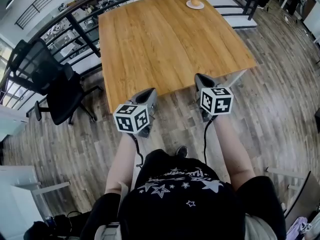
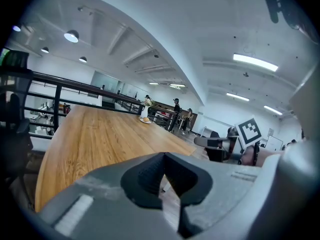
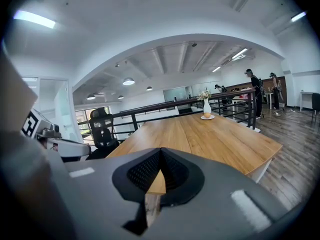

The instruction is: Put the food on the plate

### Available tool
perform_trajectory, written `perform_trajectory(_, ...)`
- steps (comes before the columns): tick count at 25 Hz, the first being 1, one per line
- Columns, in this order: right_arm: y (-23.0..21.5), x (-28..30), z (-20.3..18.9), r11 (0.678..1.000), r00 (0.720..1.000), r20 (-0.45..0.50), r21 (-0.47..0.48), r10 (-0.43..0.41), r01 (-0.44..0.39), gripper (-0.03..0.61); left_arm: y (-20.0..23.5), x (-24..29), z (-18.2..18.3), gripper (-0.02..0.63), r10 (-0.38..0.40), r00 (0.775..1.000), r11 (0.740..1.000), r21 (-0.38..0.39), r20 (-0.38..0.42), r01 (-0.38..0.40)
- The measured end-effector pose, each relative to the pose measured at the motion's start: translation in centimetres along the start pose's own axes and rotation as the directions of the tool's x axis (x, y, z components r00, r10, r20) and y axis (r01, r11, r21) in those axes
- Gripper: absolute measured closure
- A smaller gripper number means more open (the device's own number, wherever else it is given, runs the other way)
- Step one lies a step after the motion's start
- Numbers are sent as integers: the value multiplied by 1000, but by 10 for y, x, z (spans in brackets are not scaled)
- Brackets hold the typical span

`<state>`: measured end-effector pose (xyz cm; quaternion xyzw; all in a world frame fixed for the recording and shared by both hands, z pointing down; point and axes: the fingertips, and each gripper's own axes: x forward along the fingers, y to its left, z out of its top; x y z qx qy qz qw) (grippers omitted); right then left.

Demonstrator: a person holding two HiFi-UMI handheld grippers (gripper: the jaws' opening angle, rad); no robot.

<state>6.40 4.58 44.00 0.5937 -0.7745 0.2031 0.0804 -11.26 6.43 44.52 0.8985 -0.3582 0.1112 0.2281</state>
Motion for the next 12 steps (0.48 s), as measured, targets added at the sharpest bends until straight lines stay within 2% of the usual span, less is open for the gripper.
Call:
perform_trajectory(4, 15, 3, 5, 1000, 1000, 4, -13, -7, 7, 577, 7, -14, 7, 615, -7, 1000, 1000, 10, 19, 6)
perform_trajectory(12, 57, 6, 8, 999, 999, 19, -18, -26, 27, 577, 30, -46, 5, 615, -31, 1000, 999, 18, 5, 31)
